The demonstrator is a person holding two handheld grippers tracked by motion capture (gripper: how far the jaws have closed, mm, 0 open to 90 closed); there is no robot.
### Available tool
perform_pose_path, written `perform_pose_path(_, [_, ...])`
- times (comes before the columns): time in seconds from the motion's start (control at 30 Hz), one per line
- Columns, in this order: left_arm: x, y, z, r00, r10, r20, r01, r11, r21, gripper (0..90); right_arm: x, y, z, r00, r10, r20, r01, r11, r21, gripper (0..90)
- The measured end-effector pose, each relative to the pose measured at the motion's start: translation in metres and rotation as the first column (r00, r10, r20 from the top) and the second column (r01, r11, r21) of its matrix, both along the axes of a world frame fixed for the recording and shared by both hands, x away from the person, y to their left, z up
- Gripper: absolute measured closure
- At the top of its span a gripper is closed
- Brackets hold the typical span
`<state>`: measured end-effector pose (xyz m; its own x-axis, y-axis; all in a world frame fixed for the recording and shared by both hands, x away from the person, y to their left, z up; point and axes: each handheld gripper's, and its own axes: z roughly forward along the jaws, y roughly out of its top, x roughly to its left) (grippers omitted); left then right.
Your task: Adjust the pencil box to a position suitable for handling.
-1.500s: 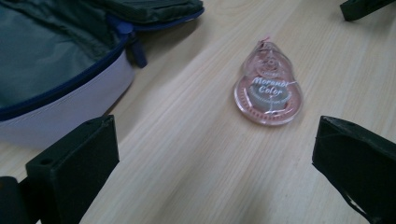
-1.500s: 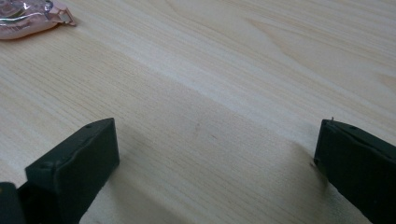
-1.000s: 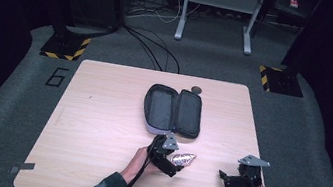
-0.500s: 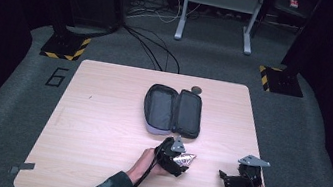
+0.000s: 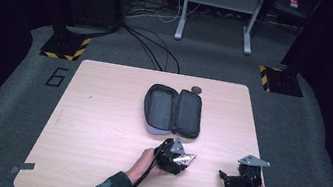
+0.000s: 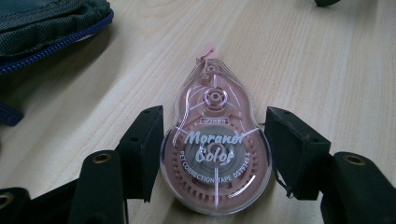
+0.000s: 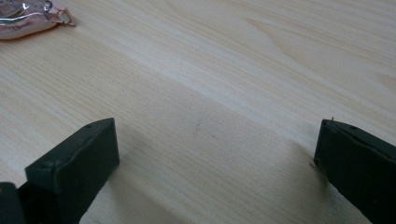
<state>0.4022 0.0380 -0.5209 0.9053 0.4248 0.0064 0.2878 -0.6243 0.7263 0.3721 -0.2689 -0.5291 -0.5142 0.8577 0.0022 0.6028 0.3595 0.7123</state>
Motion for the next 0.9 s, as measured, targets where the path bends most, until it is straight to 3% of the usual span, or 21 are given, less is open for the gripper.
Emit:
perform_pose_path(0.37, [0.000,0.009,0.007,0.9994,0.022,0.027,-0.021,0.9996,-0.021,39.5,0.000,0.000,0.000,1.0000,0.000,0.000,0.000,1.0000,0.000,0.0])
perform_pose_path(0.9, [-0.008,0.042,0.025,0.9962,0.055,0.067,-0.053,0.9979,-0.037,39.5,0.000,0.000,0.000,1.0000,0.000,0.000,0.000,1.0000,0.000,0.0])
